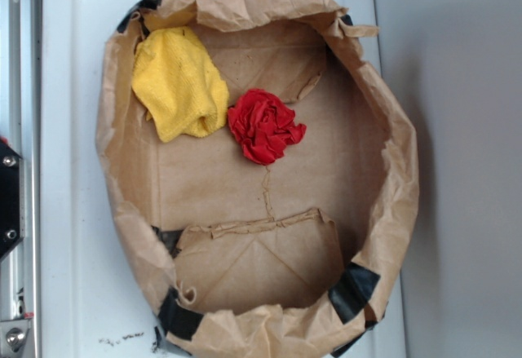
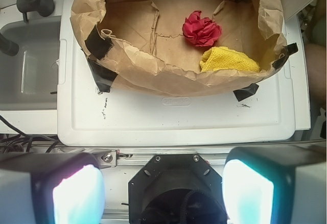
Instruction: Grab the yellow cloth.
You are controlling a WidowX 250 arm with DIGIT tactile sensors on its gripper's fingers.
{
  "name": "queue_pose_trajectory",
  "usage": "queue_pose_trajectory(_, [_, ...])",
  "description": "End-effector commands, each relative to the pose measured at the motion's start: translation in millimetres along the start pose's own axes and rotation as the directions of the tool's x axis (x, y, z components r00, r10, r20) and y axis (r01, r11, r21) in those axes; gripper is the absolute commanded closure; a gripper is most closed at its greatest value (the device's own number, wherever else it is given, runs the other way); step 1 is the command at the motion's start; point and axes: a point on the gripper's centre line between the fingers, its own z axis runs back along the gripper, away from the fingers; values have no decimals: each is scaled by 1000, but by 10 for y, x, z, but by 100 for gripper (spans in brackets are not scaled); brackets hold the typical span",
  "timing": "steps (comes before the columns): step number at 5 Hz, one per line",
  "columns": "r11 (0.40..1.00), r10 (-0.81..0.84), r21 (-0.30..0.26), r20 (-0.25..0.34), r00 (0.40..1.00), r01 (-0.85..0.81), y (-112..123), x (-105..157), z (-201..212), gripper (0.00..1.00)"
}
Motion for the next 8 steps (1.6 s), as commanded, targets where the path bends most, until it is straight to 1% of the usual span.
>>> queue_pose_trajectory(1, [1000,0,0,0,1000,0,0,0,0,0])
queue_pose_trajectory(2, [999,34,23,25,999,-35,160,183,-54,0])
queue_pose_trajectory(7, [999,34,23,25,999,-35,160,183,-54,0])
queue_pose_trajectory(8, [998,58,24,51,997,-59,223,390,-221,0])
